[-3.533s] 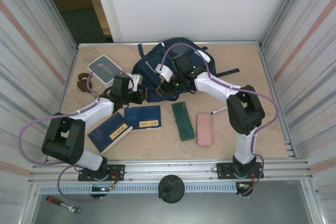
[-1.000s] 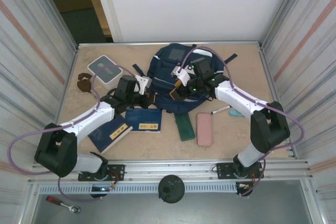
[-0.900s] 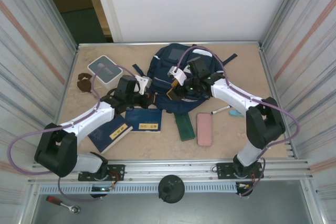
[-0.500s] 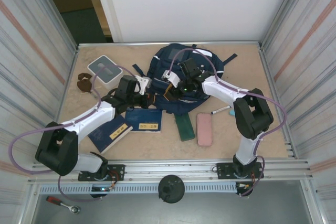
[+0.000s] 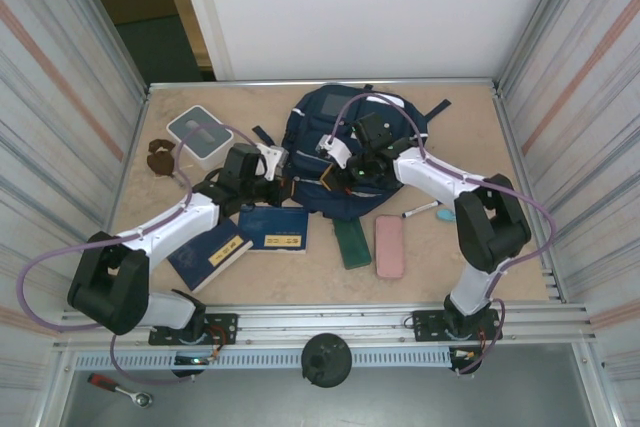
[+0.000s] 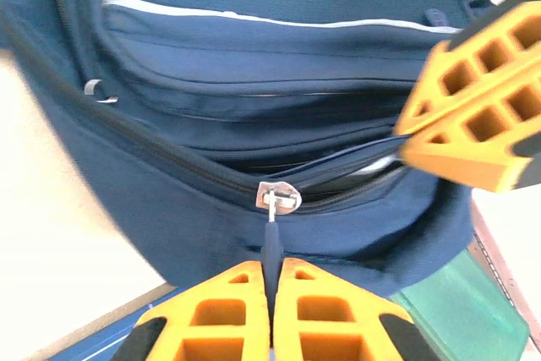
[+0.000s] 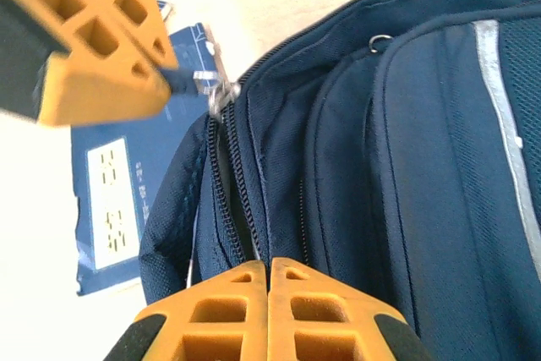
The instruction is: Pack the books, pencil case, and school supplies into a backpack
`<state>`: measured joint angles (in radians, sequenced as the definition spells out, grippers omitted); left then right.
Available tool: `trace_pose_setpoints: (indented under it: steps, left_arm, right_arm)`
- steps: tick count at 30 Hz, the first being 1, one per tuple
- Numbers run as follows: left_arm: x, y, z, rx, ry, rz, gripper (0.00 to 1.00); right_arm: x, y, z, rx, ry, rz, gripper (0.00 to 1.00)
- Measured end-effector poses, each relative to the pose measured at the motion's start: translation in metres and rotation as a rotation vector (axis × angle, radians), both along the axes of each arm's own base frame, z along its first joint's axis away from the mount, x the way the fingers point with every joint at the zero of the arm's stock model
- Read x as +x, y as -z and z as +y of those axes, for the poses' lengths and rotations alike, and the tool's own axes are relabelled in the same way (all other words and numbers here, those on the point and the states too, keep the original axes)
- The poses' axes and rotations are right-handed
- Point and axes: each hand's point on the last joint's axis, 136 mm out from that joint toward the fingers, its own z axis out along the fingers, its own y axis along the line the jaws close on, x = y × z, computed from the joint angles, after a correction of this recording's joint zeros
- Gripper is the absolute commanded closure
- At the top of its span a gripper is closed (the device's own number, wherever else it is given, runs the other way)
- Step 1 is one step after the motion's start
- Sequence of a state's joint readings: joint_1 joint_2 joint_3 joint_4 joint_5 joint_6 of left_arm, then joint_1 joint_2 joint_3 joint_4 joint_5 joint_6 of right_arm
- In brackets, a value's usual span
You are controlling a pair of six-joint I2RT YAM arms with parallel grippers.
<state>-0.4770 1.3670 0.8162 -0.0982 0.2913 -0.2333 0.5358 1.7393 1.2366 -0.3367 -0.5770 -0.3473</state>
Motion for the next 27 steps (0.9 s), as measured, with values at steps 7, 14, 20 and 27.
trace_pose_setpoints:
  steps: [7, 14, 20, 27]
  left_arm:
    - [0.018, 0.008, 0.036, -0.008, -0.1, 0.008, 1.0]
    - [0.029, 0.003, 0.05, -0.027, -0.129, -0.011, 1.0]
    - [0.041, 0.012, 0.051, -0.035, -0.133, 0.001, 1.0]
    - [0.061, 0.021, 0.048, -0.034, -0.14, 0.014, 1.0]
  right_arm:
    - [-0.004, -0.015, -0.012, 0.02, 0.02, -0.034, 1.0]
    - [0.0, -0.035, -0.021, 0.045, 0.041, -0.08, 1.0]
    - [0.001, -0.051, -0.032, 0.069, 0.062, -0.111, 1.0]
    - [0.003, -0.059, -0.044, 0.096, 0.078, -0.108, 1.0]
